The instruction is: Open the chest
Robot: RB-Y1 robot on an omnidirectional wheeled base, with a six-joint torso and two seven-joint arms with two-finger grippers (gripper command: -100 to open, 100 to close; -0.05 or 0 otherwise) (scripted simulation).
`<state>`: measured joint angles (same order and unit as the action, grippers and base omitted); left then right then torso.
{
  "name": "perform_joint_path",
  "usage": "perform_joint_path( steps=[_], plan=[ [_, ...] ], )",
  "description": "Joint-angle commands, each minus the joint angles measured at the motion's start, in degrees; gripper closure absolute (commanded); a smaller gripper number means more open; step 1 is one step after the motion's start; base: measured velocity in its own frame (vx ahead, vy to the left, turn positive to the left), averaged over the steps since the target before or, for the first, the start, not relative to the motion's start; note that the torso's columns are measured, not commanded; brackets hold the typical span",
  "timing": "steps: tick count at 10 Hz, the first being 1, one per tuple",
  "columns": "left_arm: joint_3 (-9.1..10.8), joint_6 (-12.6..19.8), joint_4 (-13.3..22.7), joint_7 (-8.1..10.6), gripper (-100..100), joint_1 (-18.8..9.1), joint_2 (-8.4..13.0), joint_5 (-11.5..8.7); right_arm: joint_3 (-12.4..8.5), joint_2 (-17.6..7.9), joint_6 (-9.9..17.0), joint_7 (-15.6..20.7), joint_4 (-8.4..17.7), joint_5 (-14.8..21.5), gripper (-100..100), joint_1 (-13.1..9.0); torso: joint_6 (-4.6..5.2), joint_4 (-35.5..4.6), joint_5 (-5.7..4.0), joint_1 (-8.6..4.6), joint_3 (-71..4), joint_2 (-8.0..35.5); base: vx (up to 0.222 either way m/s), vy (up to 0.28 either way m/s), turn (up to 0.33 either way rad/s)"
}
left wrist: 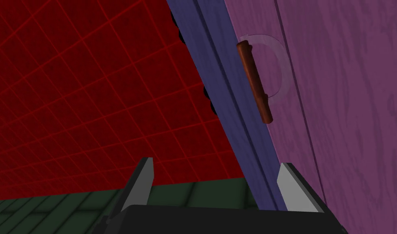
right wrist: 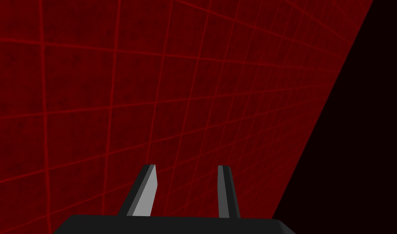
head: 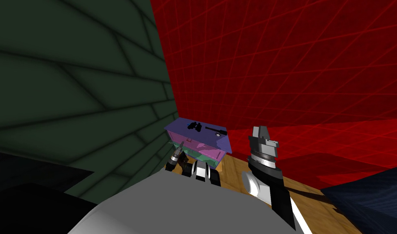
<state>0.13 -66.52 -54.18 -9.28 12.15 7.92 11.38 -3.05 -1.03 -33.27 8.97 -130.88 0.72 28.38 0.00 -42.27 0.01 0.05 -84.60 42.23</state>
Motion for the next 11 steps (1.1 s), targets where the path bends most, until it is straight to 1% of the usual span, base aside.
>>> perform_joint_path(
  steps=[1,3,4,7,11],
  plan=[
    [-0.22,-0.8,2.5,-0.19,-100,0.0,-0.4,0.4,0.0,0.0,0.0,0.0,0.0,0.0,0,0.0,-0.01,0.0,0.02,0.05,0.0,0.0,0.060,0.030,-0.020],
    [-0.41,-2.6,7.1,-0.61,-100,-1.0,-1.4,1.0,0.0,0.0,0.0,0.0,0.0,0.0,0,0.0,0.00,0.0,0.01,0.00,0.0,-0.1,0.074,0.036,-0.043],
    [-0.41,-2.6,7.3,-0.61,-100,-1.0,-1.4,1.0,0.0,0.0,0.0,0.0,0.0,0.0,0,0.0,0.02,0.0,0.00,-0.02,0.0,0.1,0.029,0.043,-0.123],
    [-0.61,-4.6,12.6,-1.07,-100,-2.0,-4.1,1.5,0.0,0.0,0.0,0.0,0.0,0.0,0,0.0,-0.01,0.0,-0.04,-0.17,0.1,0.2,0.004,0.006,-0.016],
    [-0.61,-4.6,12.6,-1.07,-100,-2.0,-4.1,1.5,0.0,0.0,0.0,0.0,0.0,0.0,0,0.0,0.00,0.0,0.00,-0.02,0.0,0.0,0.000,0.000,0.001]
  ],
)
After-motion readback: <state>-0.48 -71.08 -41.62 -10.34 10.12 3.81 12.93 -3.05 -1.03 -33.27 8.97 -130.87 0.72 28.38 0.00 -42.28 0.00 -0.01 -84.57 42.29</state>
